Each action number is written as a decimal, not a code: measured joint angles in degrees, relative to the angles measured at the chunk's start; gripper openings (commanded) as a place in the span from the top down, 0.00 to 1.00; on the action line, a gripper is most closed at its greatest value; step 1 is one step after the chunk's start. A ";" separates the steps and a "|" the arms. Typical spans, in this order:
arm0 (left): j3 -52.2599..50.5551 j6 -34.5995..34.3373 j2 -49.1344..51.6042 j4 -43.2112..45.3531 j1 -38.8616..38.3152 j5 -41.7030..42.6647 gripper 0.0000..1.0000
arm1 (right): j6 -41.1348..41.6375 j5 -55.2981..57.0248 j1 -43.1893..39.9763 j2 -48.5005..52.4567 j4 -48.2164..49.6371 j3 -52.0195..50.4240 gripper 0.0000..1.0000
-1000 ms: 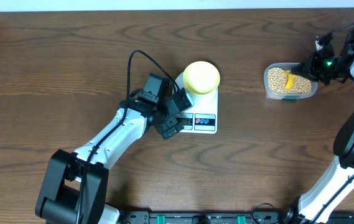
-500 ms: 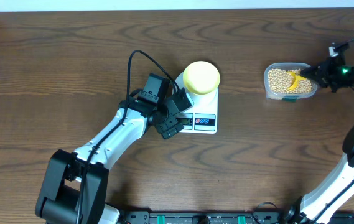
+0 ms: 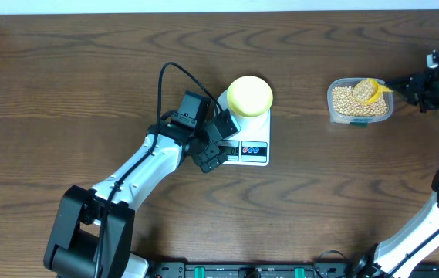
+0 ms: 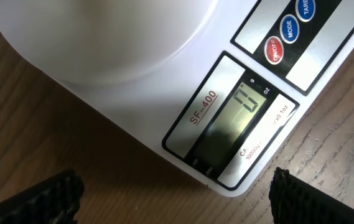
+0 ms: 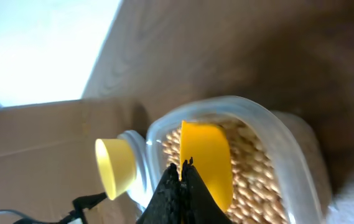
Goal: Scoop item into bowl and weigh 50g on scale
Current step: 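Scoop beans with the right gripper and lift the scoop out, then carry the filled yellow scoop with the right gripper over the yellow bowl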
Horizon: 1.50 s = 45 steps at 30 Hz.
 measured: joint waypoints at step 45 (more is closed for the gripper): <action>0.00 0.00 0.00 0.00 0.00 0.00 0.02 | 9.44 -19.54 5.66 0.00 12.17 -0.02 0.99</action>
